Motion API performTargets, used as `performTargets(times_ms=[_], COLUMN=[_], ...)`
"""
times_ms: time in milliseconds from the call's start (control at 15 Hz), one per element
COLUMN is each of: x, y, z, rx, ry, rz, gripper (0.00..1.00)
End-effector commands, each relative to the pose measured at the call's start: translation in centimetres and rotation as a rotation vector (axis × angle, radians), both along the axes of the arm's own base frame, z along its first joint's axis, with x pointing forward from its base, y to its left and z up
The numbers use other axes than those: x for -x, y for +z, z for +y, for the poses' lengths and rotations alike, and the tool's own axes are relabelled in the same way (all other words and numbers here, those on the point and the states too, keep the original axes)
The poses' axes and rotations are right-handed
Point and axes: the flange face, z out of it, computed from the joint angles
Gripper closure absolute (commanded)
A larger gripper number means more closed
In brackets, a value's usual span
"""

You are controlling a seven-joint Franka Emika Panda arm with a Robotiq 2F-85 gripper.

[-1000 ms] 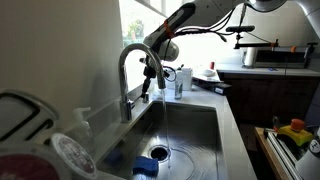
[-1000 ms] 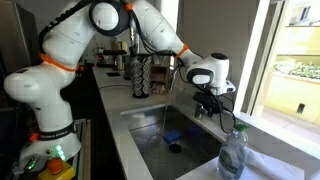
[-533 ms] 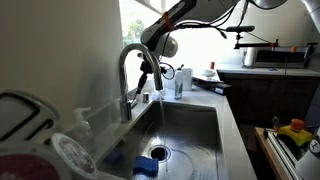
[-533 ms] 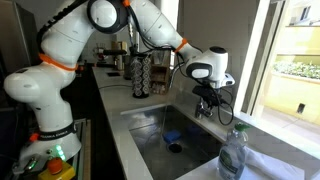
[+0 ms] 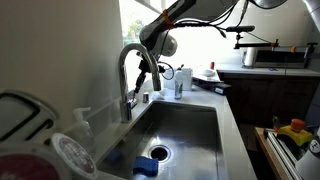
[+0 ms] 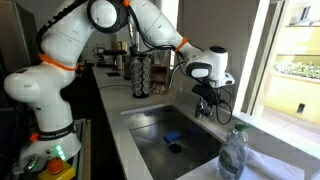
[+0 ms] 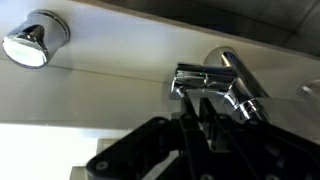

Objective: Close the tap

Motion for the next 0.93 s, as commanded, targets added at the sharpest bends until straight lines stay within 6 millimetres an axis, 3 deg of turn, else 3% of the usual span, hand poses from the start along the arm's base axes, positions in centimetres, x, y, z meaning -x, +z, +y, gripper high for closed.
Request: performTargets(times_ms=[0,867], x=[-1.2,-2.6], y=[0.5,0.5], z=[1.3,2.2], rx=[-0.056,-0.078], ry=[-0.038,-0.073], rz=[-0.044,-0.07], gripper=[0.97,0.97])
